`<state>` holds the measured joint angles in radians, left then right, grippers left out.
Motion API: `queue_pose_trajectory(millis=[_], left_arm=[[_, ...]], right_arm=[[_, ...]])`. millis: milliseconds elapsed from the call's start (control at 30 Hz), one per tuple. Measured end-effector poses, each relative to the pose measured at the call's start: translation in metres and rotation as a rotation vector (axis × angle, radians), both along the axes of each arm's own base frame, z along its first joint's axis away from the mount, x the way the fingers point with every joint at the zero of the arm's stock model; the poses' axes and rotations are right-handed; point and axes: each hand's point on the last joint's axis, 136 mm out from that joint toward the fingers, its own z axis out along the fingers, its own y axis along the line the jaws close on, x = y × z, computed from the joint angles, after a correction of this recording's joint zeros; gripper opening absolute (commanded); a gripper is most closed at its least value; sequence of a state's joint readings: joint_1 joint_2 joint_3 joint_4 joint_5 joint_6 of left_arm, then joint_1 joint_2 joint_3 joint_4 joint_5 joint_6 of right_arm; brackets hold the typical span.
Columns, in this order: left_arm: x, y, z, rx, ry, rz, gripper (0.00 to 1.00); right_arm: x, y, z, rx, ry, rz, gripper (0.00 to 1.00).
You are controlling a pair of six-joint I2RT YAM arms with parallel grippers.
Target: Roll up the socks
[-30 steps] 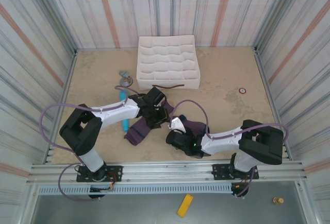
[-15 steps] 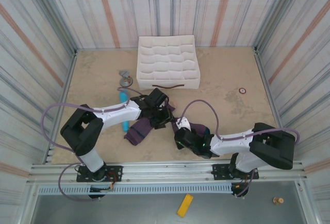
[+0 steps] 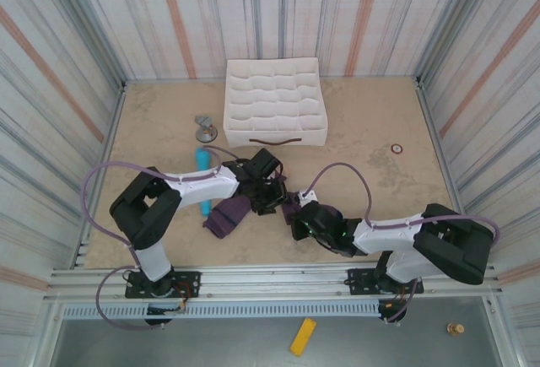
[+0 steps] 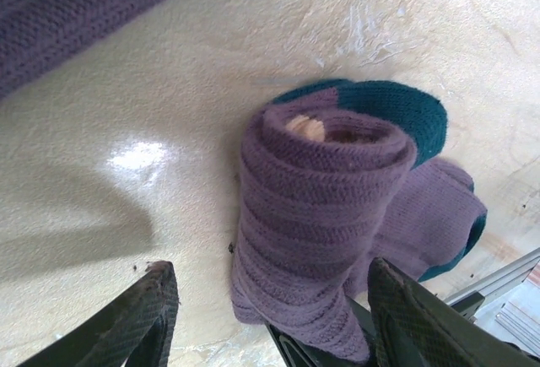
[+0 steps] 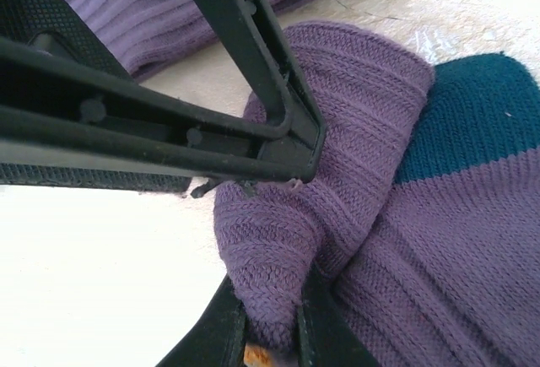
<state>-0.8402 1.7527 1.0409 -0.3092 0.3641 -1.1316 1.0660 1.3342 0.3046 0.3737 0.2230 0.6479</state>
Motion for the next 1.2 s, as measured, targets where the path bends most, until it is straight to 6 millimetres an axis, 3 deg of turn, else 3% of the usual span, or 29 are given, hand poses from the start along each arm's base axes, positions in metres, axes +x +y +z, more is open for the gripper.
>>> queue_pose_trajectory(millis=[133,333,400,600,633,800,933,1067,1200], left_arm=[[0.003,-0.004,0.001,-0.006,-0.002,-0.003,0.59],[0.004,-0.005,-0.006,0.008,0.009,-0.004,0.47],[0.004,-0.005,-0.007,0.011,0.009,-0.007,0.4],[0.005,-0.005,-0.009,0.021,0.009,-0.01,0.05],[0.005,-0.004,-0.009,0.023,0.007,-0.012,0.0],[0.005,-0.007,-0.008,0.009,0.006,-0.026,0.0],[0.01,-0.013,-0.004,-0.034,-0.02,-0.041,0.0],[0.016,-0.012,-0.006,-0.08,-0.033,-0.04,0.0],[0.017,-0.012,-0.008,-0.111,-0.035,-0.046,0.0]], right_arm=[[-0.001,0.004,0.0,0.01,0.01,0.014,0.0],[-0.002,0.007,0.0,0.016,0.015,0.021,0.0],[-0.002,0.007,0.0,0.016,0.014,0.021,0.0],[-0.001,0.008,0.001,0.006,0.02,0.021,0.0],[-0.001,0.008,0.002,0.002,0.022,0.021,0.04],[-0.003,0.003,0.004,-0.02,0.056,0.012,0.35],[-0.014,-0.019,0.005,-0.041,0.129,-0.005,0.6],[-0.009,-0.048,0.022,0.006,0.163,-0.083,0.65],[0.002,-0.069,0.051,0.113,0.143,-0.156,0.64]])
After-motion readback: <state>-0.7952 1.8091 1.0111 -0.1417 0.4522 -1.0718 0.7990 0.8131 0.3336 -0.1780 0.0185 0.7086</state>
